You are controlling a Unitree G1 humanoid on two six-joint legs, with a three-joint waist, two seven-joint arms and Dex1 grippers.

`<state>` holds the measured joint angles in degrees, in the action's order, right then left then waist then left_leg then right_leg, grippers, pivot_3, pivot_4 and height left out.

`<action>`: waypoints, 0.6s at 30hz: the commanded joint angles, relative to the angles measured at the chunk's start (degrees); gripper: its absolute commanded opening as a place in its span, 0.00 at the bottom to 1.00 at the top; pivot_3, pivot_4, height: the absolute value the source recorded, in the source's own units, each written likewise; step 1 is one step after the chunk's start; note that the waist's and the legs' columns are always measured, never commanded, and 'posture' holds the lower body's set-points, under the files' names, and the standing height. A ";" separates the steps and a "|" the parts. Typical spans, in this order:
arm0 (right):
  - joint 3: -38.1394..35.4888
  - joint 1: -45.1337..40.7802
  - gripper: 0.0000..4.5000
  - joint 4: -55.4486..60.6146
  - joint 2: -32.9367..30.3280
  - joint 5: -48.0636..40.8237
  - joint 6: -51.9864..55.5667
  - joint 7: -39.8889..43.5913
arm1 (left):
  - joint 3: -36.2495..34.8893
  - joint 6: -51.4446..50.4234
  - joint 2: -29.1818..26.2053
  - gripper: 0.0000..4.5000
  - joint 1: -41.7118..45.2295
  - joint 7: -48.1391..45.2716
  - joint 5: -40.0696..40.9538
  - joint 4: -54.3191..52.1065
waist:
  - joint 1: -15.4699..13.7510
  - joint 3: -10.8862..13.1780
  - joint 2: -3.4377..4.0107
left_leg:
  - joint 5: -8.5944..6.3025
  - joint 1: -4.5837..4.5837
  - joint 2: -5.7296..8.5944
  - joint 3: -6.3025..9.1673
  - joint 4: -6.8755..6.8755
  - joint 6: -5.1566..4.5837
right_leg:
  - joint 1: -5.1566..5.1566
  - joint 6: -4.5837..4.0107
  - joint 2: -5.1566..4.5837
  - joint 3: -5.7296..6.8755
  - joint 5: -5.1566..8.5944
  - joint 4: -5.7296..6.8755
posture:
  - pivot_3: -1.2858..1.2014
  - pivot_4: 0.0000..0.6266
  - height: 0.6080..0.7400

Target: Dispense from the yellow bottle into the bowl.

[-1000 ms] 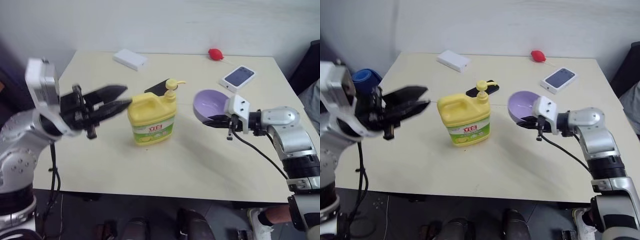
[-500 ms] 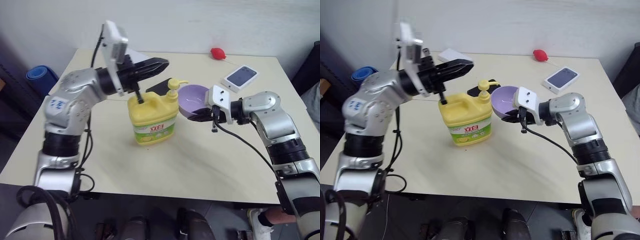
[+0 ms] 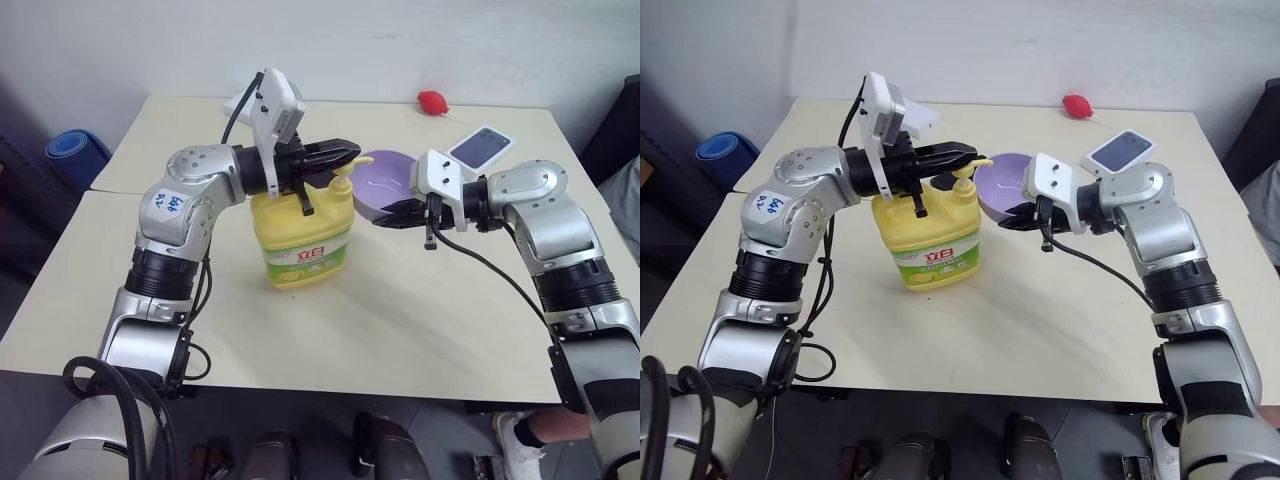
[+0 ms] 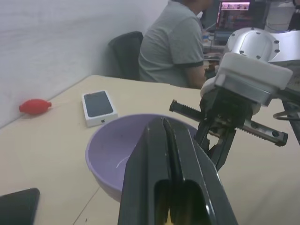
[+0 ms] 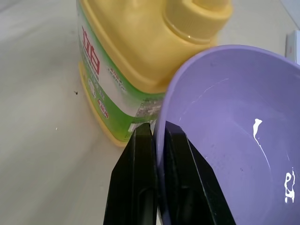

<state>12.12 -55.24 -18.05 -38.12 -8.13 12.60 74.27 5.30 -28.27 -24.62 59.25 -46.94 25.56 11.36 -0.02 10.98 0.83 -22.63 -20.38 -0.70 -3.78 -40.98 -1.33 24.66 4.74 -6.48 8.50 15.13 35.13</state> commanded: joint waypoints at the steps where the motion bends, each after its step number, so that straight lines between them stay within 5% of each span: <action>1: -1.41 -1.63 0.00 2.51 -0.22 -0.54 -0.80 0.39 | -0.13 -2.15 1.01 0.01 0.18 2.42 -2.04 0.27 | 0.00 0.00 0.00 | 0.00 0.00 0.00 0.03 -0.02 0.00 | -0.01 0.00 -0.01 0.00 0.00 0.01 | 0.52 0.24 1.00; 18: -1.36 -0.43 0.00 2.81 -0.42 -0.18 -1.00 0.28 | 3.63 -9.86 0.32 0.01 0.40 -0.13 -4.78 -1.31 | 0.09 0.00 0.00 | 0.00 0.05 0.00 0.08 -0.07 0.00 | -0.01 0.00 -0.02 -0.01 0.00 0.15 | 0.52 0.24 1.00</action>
<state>12.11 -55.18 -17.98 -38.18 -8.05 12.58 74.64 5.33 -35.89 -23.61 61.59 -45.68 23.24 10.46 0.07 10.98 0.83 -22.63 -20.33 -0.69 -3.70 -41.06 -1.33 24.64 4.74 -6.50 8.48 15.12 35.28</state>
